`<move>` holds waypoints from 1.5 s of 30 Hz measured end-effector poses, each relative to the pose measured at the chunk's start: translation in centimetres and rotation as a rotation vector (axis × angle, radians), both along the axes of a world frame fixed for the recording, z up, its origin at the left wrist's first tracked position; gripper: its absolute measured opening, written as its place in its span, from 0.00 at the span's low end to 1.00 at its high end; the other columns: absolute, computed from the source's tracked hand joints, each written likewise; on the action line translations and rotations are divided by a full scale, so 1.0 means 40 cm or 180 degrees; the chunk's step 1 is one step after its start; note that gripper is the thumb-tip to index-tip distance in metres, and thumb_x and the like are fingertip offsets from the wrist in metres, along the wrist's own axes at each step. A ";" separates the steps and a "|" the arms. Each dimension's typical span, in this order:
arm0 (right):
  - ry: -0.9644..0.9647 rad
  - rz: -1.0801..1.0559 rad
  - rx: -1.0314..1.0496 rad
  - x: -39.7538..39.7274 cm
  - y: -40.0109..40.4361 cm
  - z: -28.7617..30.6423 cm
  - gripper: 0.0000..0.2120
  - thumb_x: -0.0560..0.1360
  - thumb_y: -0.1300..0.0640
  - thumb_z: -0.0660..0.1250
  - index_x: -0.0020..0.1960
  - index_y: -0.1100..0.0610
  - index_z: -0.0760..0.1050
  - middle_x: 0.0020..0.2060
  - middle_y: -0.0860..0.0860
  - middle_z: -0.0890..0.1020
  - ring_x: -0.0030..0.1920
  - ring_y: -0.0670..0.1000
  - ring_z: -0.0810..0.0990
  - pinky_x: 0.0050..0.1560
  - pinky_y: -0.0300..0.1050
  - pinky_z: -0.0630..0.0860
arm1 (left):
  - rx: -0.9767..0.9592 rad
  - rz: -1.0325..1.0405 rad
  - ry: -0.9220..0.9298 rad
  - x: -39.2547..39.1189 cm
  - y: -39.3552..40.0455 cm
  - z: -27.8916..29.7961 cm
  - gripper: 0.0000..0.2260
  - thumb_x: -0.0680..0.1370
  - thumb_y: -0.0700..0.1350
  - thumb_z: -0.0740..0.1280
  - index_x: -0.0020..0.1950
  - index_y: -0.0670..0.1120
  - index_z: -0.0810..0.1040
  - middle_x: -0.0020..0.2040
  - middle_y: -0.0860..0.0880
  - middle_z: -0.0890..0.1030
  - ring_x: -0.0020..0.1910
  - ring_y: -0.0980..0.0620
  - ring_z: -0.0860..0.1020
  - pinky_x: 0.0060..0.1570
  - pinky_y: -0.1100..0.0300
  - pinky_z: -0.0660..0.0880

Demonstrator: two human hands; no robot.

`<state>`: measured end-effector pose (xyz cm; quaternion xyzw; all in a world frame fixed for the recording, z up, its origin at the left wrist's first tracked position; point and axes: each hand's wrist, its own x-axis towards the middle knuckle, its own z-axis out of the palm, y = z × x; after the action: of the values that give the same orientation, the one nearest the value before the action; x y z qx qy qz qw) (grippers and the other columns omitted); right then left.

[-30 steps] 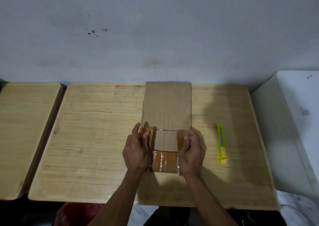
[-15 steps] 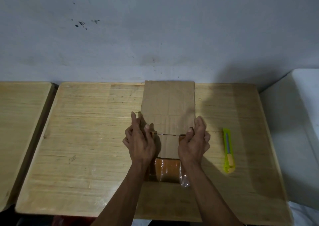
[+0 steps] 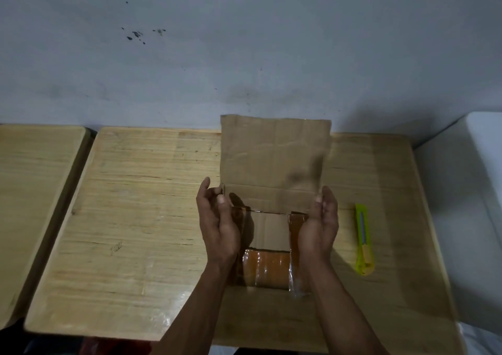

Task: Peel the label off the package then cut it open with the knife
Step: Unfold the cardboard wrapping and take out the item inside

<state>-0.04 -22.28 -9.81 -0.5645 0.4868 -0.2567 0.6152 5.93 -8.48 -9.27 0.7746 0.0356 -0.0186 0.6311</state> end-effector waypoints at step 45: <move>0.0984 0.0183 -0.1382 -0.208 0.043 0.089 0.04 0.77 0.61 0.66 0.49 0.58 0.80 0.44 0.52 0.84 0.44 0.53 0.82 0.46 0.38 0.73 | 0.0149 -0.0370 0.0859 -0.113 0.117 0.089 0.08 0.77 0.42 0.73 0.56 0.46 0.85 0.47 0.49 0.87 0.49 0.50 0.85 0.55 0.46 0.82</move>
<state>-8.35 -20.56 -6.25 -0.7293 0.4923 -0.2483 0.4051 1.40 -3.78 -5.73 0.7803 0.0756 -0.1582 0.6003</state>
